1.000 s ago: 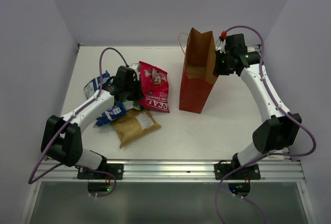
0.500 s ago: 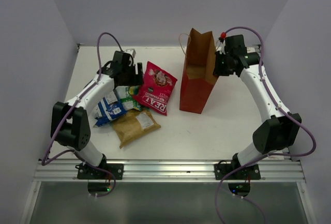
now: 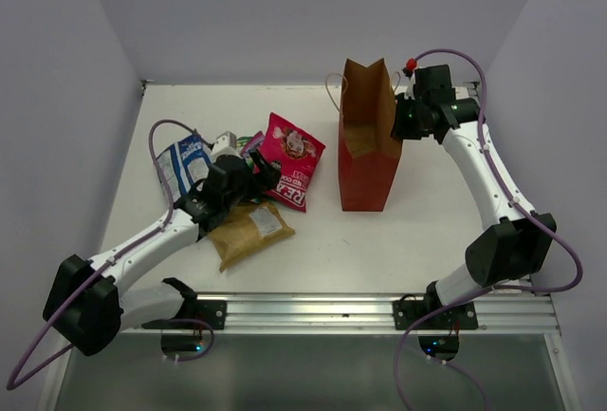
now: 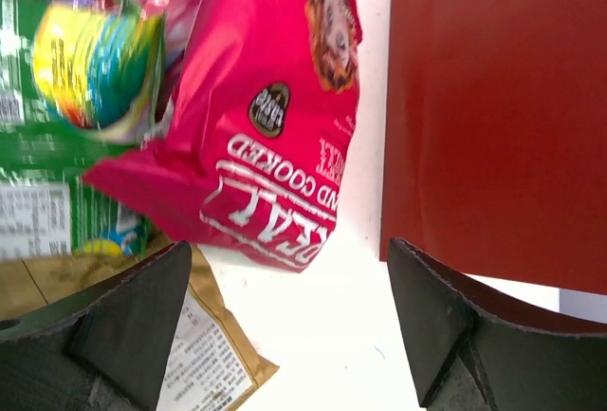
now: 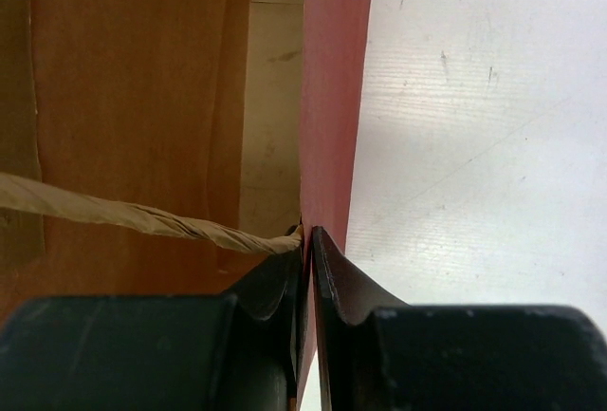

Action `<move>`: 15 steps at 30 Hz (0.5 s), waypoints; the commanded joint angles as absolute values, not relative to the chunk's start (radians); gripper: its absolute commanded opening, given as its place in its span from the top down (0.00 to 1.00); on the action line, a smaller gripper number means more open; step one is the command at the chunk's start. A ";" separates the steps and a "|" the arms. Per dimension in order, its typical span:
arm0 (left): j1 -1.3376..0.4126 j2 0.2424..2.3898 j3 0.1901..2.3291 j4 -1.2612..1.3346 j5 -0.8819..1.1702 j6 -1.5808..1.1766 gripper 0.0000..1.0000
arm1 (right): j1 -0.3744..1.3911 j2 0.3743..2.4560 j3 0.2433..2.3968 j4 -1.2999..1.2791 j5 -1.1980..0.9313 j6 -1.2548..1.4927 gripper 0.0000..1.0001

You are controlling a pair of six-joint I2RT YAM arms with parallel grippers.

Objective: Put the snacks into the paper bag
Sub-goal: Pick up the snack from the center of the board.

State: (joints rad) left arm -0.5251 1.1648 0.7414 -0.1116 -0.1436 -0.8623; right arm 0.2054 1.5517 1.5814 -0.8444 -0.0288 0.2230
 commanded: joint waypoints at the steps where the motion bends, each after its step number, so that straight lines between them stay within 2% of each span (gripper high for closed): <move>1: -0.600 1.137 0.658 0.034 -0.332 -1.054 0.13 | 0.204 1.516 1.575 -0.808 -0.055 0.216 0.88; 9: -0.693 1.230 0.580 0.138 -0.452 -1.153 0.15 | 0.203 1.511 1.566 -0.802 -0.060 0.216 0.88; 15: -0.704 1.348 0.600 0.186 -0.479 -1.181 0.16 | 0.204 1.508 1.563 -0.801 -0.061 0.215 0.88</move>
State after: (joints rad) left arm -0.6968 1.3125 0.5911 0.0879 -0.4019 -1.1393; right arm 0.2054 1.5509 1.5646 -0.8322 -0.0448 0.2230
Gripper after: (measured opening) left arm 0.844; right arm 0.120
